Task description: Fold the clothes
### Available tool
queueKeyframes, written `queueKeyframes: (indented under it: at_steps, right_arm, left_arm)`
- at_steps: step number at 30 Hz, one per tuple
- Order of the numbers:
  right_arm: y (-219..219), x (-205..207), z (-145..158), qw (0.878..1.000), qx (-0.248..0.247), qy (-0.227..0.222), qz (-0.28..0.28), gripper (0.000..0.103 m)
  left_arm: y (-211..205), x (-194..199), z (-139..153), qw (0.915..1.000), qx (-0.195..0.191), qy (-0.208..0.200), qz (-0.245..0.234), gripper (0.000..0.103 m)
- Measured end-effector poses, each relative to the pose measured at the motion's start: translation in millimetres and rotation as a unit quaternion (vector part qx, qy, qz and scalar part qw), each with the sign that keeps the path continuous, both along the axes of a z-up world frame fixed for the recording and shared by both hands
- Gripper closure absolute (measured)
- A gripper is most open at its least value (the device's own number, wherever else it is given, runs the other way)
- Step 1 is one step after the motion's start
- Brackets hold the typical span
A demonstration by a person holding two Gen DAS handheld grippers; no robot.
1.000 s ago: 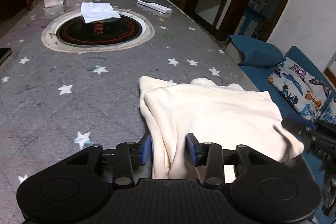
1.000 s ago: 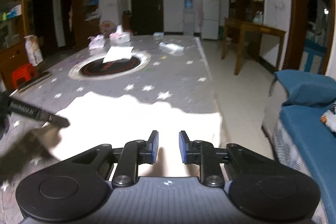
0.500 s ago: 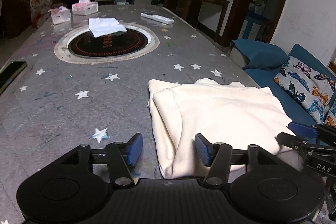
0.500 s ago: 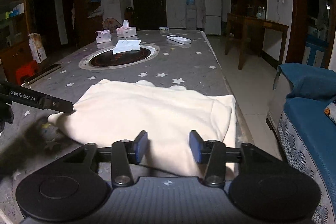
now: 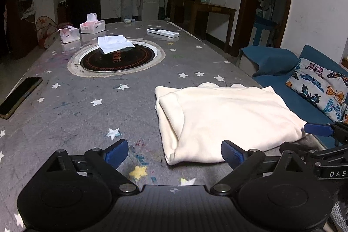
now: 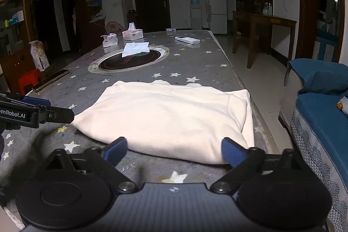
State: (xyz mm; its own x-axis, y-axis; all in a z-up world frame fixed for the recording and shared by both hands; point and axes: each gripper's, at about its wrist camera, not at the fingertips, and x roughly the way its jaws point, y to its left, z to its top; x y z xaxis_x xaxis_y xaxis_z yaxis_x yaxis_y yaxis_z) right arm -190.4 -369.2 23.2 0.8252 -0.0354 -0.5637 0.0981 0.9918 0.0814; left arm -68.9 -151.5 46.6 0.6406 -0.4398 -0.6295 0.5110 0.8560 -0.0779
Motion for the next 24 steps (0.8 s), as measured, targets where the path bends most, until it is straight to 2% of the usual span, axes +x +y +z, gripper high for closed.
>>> queueKeyframes:
  at_steps: [3, 17, 24]
  right_arm:
    - [5, -4, 0, 1.000, -0.002, -0.002, -0.006, 0.000]
    - [19, -17, -1, 0.999, -0.017, -0.002, -0.030, 0.000]
    - [21, -25, 2, 0.999, -0.011, -0.018, -0.039, 0.000]
  left_arm:
    - [2, -6, -1, 1.0000, -0.003, 0.002, 0.002, 0.009]
    - [16, -29, 1, 0.9998, -0.015, -0.006, 0.009, 0.008]
    - [19, -37, 3, 0.9997, -0.019, -0.012, 0.010, 0.008]
